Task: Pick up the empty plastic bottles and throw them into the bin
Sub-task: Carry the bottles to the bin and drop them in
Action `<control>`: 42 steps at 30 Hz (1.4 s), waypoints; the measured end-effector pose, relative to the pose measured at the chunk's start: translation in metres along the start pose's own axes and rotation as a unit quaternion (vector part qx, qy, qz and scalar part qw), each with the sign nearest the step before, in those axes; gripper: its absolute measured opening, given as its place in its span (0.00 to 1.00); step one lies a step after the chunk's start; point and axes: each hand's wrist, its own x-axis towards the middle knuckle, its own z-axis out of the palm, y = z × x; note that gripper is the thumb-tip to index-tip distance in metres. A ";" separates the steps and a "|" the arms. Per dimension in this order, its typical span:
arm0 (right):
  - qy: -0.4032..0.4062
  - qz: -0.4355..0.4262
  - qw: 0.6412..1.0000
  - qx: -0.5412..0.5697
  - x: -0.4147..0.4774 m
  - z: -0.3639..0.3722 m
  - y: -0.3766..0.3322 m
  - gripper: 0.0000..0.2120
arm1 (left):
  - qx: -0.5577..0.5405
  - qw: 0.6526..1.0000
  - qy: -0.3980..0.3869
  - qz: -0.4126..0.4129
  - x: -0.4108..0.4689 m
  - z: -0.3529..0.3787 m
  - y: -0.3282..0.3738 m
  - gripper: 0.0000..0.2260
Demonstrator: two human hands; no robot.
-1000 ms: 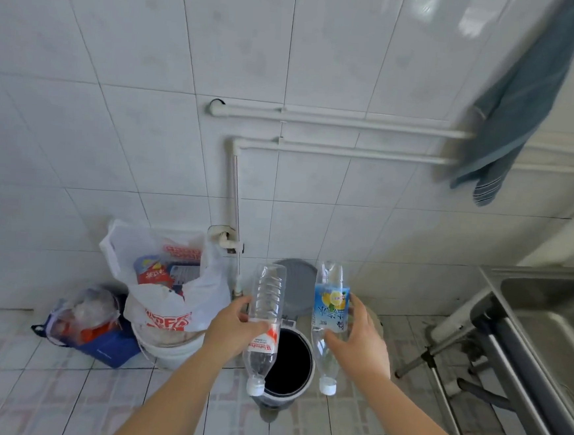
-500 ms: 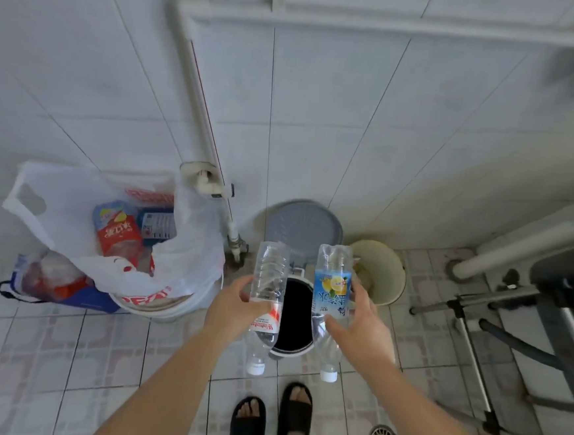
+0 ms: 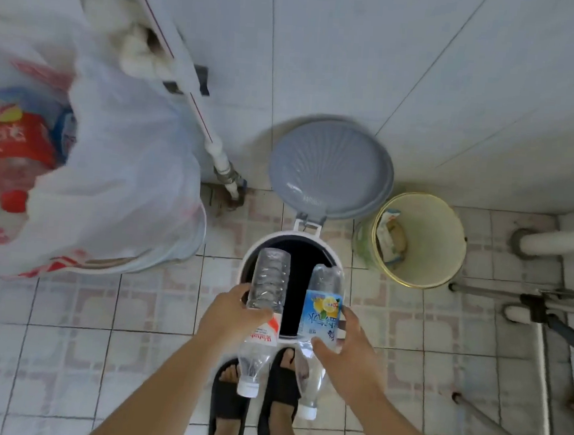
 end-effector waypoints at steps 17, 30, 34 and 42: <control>-0.072 0.018 0.993 -0.091 0.105 0.057 0.013 0.17 | 0.093 0.995 -0.006 -0.032 0.112 0.056 -0.023 0.22; -0.068 -0.020 0.992 -0.108 0.129 0.063 -0.003 0.20 | 0.123 0.992 0.016 0.004 0.117 0.071 -0.014 0.23; -0.039 -0.040 0.989 -0.139 0.115 0.037 -0.011 0.21 | 0.142 0.989 0.031 0.033 0.093 0.048 -0.002 0.23; 0.086 -0.090 0.975 -0.183 0.051 -0.043 -0.055 0.22 | 0.206 0.960 0.107 0.156 0.000 -0.028 0.058 0.19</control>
